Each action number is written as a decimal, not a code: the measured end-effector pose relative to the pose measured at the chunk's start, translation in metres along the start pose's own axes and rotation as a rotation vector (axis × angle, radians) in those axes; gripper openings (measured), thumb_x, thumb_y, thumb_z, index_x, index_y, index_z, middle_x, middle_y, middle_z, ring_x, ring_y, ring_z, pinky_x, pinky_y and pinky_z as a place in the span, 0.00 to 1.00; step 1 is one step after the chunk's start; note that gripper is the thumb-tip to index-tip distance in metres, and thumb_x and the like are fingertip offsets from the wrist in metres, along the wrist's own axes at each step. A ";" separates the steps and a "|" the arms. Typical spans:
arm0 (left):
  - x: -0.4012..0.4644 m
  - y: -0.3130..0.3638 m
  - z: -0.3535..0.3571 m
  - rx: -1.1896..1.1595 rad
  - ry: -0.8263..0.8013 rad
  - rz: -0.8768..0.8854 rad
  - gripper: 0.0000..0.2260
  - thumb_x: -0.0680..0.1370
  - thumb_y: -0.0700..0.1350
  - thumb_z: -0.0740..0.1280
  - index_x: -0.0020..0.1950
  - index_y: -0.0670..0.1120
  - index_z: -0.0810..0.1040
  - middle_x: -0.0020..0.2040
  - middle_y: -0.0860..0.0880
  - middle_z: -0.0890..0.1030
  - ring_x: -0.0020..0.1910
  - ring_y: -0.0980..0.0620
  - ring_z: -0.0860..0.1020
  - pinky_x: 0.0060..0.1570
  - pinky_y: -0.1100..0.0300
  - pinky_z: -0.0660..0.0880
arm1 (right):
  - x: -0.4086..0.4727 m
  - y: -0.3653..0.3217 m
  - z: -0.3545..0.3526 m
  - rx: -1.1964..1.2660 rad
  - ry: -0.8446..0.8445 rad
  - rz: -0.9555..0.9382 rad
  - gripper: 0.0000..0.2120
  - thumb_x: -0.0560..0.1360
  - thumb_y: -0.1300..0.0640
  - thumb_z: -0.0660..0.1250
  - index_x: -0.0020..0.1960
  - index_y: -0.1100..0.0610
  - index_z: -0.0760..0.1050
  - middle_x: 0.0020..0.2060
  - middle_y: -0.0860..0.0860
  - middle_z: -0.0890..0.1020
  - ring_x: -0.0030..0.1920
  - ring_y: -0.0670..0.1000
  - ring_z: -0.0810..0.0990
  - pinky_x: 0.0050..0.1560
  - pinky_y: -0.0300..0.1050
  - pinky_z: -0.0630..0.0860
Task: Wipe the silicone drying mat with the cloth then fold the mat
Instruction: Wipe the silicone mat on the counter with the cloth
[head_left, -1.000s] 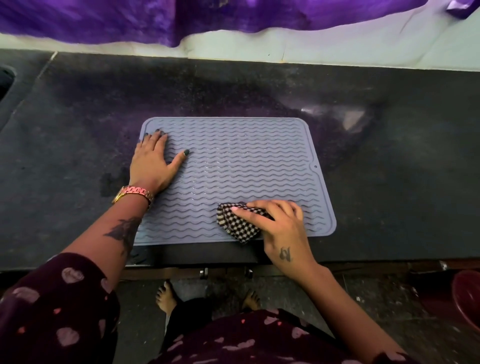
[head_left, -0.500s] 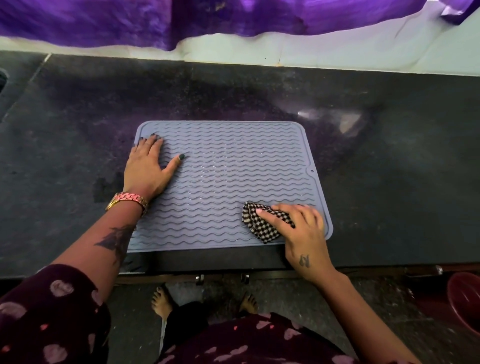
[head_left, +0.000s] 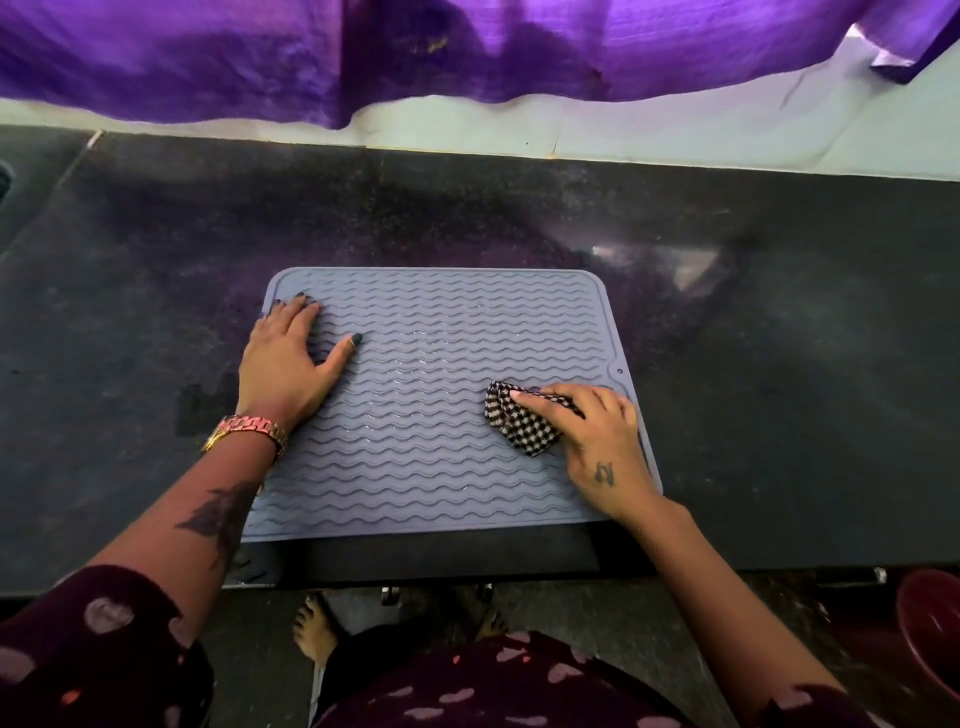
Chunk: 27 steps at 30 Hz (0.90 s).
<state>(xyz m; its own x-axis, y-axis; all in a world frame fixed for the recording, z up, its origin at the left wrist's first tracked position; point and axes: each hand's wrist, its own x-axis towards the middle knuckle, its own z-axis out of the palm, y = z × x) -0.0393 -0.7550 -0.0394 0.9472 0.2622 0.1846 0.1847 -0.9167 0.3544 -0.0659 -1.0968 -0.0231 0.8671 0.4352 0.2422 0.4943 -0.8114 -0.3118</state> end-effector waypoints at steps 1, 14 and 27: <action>0.000 0.000 0.000 -0.001 0.001 -0.002 0.35 0.72 0.67 0.55 0.70 0.44 0.69 0.73 0.44 0.67 0.72 0.45 0.63 0.74 0.50 0.55 | 0.007 0.003 -0.002 0.038 0.021 -0.007 0.32 0.68 0.69 0.59 0.65 0.43 0.72 0.57 0.48 0.77 0.56 0.55 0.74 0.56 0.51 0.62; 0.000 0.002 -0.001 0.002 0.005 -0.014 0.34 0.73 0.66 0.56 0.70 0.44 0.69 0.72 0.45 0.67 0.72 0.45 0.63 0.73 0.50 0.56 | 0.079 0.026 0.002 0.151 0.004 0.034 0.32 0.69 0.73 0.60 0.62 0.43 0.75 0.58 0.48 0.77 0.58 0.55 0.71 0.59 0.50 0.60; -0.002 0.005 -0.005 -0.003 0.008 -0.016 0.33 0.73 0.65 0.56 0.70 0.45 0.69 0.72 0.45 0.68 0.72 0.45 0.64 0.73 0.50 0.56 | 0.126 0.042 0.009 0.099 0.043 0.051 0.34 0.67 0.72 0.58 0.63 0.41 0.73 0.58 0.48 0.76 0.59 0.54 0.69 0.61 0.48 0.56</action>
<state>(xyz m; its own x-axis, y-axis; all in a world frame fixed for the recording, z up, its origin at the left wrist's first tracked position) -0.0413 -0.7587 -0.0335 0.9419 0.2796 0.1859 0.1995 -0.9114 0.3600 0.0646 -1.0719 -0.0138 0.8889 0.3753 0.2627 0.4551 -0.7887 -0.4132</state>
